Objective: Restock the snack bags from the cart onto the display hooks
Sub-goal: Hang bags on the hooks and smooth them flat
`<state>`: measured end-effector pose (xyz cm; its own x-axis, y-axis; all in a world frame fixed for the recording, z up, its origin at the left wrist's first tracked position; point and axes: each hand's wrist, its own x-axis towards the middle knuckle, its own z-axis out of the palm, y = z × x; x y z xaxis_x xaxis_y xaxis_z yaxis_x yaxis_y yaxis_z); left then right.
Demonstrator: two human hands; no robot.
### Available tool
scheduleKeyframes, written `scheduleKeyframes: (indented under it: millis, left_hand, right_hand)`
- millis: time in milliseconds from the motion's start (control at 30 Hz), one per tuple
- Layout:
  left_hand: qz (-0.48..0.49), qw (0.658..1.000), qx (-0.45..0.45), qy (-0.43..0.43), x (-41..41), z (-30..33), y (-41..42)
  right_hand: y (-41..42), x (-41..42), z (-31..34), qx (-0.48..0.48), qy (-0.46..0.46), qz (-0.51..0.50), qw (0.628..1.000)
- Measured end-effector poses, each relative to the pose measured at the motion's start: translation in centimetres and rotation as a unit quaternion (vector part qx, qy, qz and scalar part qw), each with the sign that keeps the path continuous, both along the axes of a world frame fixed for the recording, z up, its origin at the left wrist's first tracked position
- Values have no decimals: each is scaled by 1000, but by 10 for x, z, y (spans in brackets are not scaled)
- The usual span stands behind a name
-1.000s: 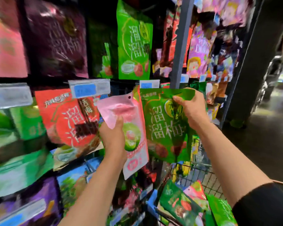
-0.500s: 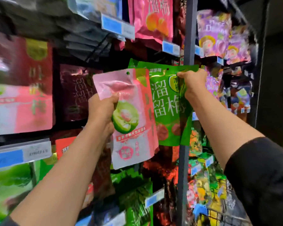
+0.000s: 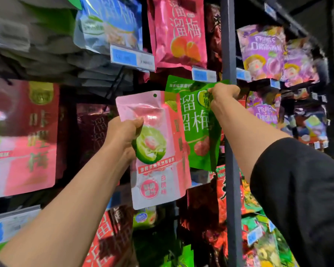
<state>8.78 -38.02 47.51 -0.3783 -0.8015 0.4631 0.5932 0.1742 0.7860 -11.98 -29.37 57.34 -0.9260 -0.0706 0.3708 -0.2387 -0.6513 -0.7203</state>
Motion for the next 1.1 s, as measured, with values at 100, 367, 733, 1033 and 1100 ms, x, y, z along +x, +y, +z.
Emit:
scheduleKeyframes:
  millis: [100, 367, 733, 1033, 1100]
  left_hand:
    - [4, 1000, 1, -4, -5, -2, -2]
    - [4, 999, -3, -32, -15, -9, -3]
    - [14, 999, -7, -38, -20, -10, -2]
    - [16, 999, -9, -39, -22, -10, -5]
    - [18, 999, -9, -36, -23, -10, -6]
  right_hand:
    - [-6, -10, -1, 5, -20, -63, 998]
    - [-11, -21, 0, 33, -13, -56, 998]
    - [-10, -24, 2, 83, 32, -57, 994]
    - [-12, -32, 2, 184, 120, -223, 950]
    - [-13, -30, 2, 177, 114, -230, 950]
